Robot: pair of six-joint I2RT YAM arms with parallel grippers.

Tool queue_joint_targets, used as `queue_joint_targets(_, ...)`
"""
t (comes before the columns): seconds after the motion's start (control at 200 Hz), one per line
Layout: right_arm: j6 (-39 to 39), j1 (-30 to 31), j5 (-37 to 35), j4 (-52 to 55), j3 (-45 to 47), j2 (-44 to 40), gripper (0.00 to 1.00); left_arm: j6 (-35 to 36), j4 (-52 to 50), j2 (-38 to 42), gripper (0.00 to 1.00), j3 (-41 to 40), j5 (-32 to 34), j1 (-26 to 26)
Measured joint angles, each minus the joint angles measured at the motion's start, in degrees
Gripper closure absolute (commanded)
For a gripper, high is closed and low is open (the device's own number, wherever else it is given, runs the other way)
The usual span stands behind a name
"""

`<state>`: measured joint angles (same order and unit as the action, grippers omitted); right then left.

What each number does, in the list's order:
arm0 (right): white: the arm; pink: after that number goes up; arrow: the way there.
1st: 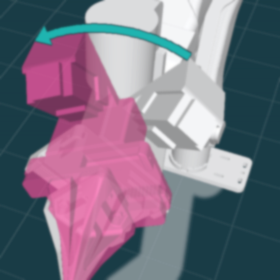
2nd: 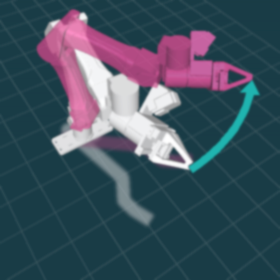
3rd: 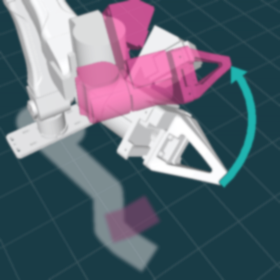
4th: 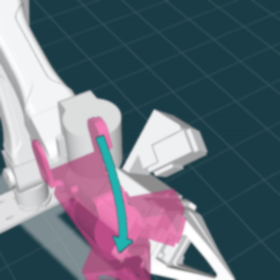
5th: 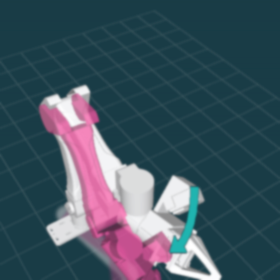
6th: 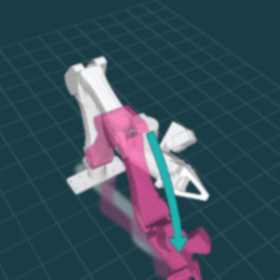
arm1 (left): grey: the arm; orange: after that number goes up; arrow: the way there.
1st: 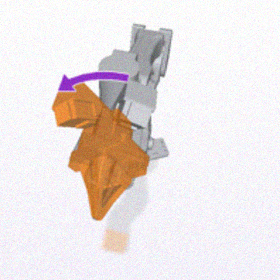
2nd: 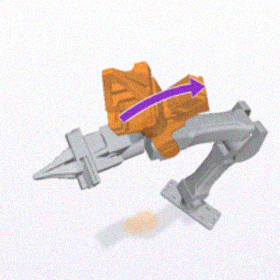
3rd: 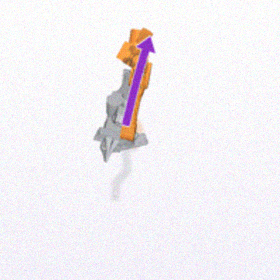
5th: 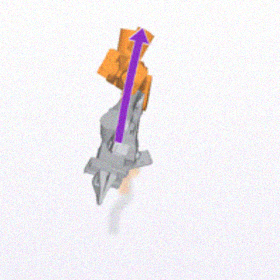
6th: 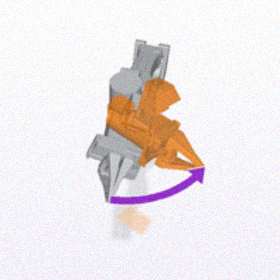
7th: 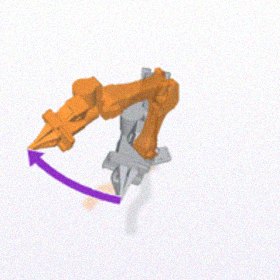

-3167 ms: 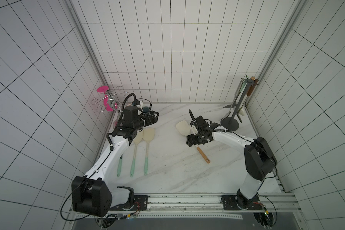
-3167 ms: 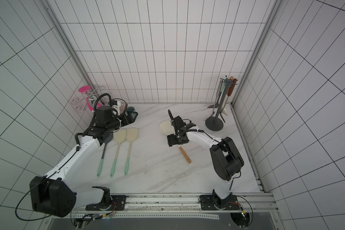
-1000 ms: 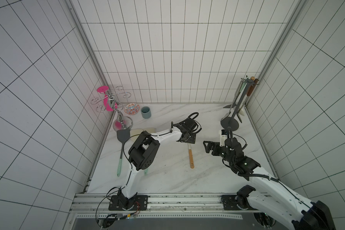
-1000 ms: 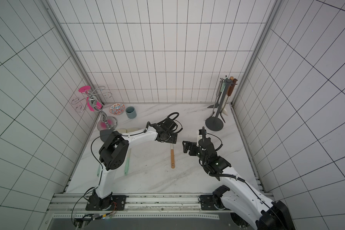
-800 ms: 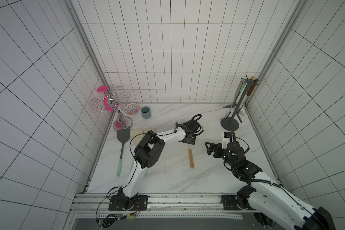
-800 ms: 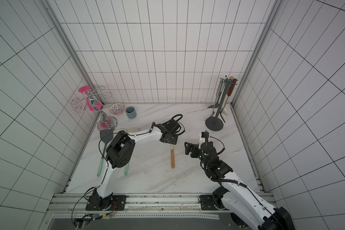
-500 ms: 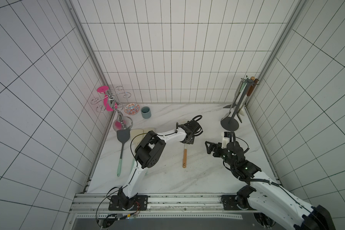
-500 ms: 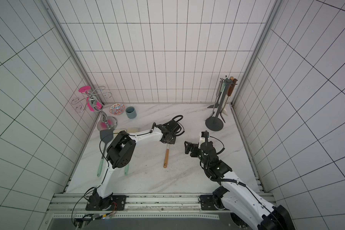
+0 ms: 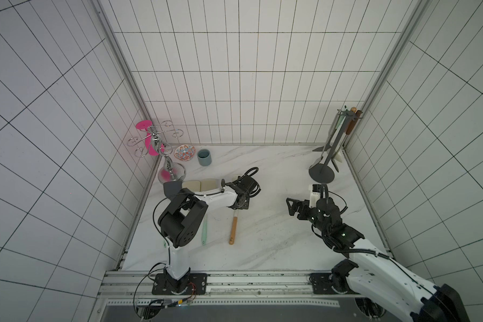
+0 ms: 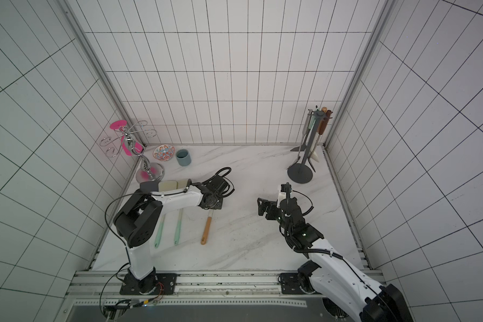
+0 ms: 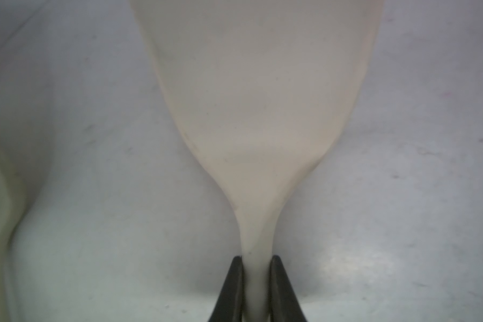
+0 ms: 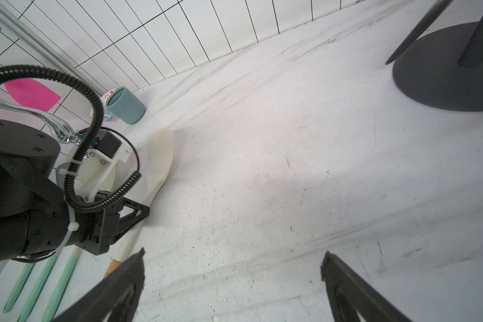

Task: Take the spatula off the kitchen utensil rack
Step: Move the spatula to the center of the board.

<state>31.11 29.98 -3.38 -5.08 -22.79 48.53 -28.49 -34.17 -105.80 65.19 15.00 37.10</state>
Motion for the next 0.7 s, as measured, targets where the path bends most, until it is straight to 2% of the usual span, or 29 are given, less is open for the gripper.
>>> queue_joint_targets(0.13,0.0,0.0,1.1,-0.4,0.0,1.3,0.01,0.0,0.2,3.6,0.99,-3.9,0.2,-3.1)
queue_joint_targets(0.7,0.8,0.0,4.9,-0.8,-0.1,5.3,0.01,-0.4,4.5,5.2,0.99,-8.3,-0.2,-5.6)
